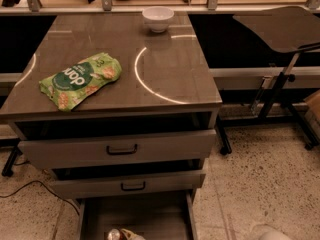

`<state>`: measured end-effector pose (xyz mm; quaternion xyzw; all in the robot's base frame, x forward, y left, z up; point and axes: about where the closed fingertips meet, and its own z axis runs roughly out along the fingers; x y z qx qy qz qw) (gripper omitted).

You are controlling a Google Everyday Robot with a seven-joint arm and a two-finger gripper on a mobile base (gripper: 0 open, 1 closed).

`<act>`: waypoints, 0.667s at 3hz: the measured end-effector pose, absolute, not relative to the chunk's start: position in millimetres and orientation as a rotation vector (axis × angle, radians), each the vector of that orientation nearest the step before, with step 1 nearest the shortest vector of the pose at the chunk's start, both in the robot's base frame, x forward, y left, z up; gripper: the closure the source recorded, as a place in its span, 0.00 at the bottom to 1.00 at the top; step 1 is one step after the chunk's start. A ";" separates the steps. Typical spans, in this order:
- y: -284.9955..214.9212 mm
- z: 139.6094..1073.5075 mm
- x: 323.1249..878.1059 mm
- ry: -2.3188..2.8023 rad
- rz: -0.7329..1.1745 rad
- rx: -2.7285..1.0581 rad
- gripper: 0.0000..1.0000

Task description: Pick coke can from bottom drawer and place on counter

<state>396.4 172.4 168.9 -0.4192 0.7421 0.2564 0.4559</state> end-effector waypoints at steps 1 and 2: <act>148.8 198.0 397.0 1.825 0.650 -1.070 1.00; 109.3 241.4 413.8 1.807 0.607 -1.115 1.00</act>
Offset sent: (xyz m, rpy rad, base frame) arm 0.0485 -0.1187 0.1367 -0.1046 -0.0936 0.0758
